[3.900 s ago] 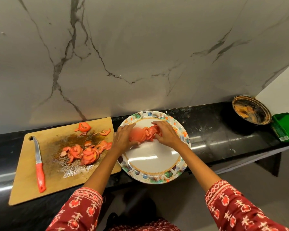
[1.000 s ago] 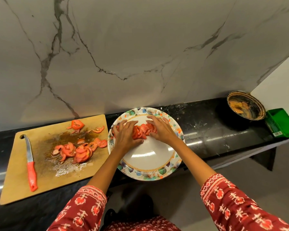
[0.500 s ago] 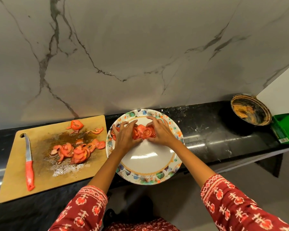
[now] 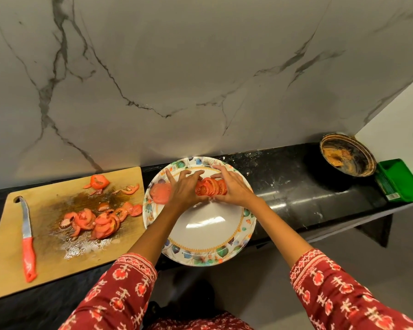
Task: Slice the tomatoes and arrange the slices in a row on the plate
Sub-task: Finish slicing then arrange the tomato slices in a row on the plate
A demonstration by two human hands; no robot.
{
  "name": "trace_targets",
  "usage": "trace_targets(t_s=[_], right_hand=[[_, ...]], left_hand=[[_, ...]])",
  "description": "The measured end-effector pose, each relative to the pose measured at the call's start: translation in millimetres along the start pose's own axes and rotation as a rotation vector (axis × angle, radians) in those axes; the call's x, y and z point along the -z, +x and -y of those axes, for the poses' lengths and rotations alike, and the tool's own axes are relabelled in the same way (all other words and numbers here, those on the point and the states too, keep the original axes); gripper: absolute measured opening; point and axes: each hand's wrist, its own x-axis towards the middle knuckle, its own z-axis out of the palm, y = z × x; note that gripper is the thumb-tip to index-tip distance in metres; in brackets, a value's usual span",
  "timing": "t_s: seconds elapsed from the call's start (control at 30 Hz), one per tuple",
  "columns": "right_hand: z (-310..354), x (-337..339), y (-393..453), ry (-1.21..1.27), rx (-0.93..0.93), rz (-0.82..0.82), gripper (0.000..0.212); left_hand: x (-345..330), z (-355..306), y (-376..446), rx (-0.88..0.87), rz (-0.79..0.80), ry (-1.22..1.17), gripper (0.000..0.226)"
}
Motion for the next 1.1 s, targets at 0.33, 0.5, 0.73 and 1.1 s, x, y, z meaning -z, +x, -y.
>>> trace_targets(t_s=[0.33, 0.5, 0.73, 1.1], right_hand=[[-12, 6, -7, 0.01, -0.012, 0.036, 0.085], [-20, 14, -9, 0.068, -0.057, 0.059, 0.088], [-25, 20, -9, -0.066, -0.043, 0.038, 0.088], [12, -4, 10, 0.127, -0.028, -0.252, 0.062]], left_hand=[[-5, 0, 12, 0.01, 0.08, -0.009, 0.09], [-7, -1, 12, 0.011, 0.063, -0.063, 0.087], [-11, 0, 10, 0.007, 0.024, -0.073, 0.098], [22, 79, -55, 0.231, -0.249, -0.326, 0.087]])
